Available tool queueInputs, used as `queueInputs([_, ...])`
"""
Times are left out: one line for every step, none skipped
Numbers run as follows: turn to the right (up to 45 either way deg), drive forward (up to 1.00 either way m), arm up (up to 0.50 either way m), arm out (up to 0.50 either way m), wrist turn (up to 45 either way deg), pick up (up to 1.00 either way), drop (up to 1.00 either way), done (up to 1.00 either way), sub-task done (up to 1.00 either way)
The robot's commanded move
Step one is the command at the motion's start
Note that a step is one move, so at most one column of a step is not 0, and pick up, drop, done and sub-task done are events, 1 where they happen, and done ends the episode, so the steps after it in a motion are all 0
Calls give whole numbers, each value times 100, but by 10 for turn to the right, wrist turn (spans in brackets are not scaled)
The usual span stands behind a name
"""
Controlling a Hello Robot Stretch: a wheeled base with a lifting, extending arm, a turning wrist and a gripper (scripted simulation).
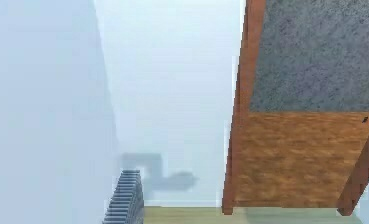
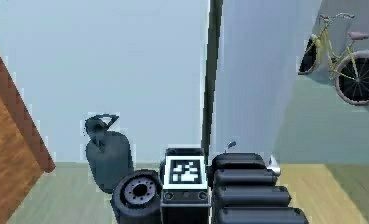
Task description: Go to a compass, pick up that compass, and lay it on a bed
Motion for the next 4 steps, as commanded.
queueInputs([300, 0, 0, 0, 0, 0, 0, 0, 0])
queueInputs([0, 100, 0, 0, 0, 0, 0, 0, 0])
queueInputs([0, 25, 0, 0, 0, 0, 0, 0, 0])
queueInputs([0, 30, 0, 0, 0, 0, 0, 0, 0])
